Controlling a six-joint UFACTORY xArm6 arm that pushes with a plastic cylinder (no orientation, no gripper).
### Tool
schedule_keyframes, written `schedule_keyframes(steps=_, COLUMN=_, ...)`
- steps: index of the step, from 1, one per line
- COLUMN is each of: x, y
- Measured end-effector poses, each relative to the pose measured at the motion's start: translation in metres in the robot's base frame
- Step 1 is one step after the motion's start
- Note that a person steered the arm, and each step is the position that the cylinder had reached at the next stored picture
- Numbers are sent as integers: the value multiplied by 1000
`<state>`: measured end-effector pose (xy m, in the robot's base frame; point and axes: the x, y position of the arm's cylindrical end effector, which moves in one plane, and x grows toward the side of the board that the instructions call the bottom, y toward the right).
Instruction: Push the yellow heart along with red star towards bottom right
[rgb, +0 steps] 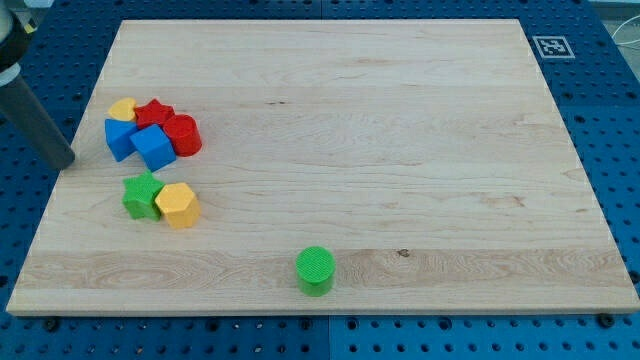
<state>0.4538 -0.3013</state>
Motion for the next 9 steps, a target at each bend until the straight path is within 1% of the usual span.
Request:
schedule_keyframes(steps=2, x=-2, y=65)
schedule_keyframes(steps=3, x=-3, y=54)
schedule_keyframes(steps=4, x=-20, y=14)
schedule_keyframes(steps=5, x=-52, y=7)
schedule_keyframes(steps=6, x=-65, y=37)
schedule_keyframes(steps=9, x=-64, y=126)
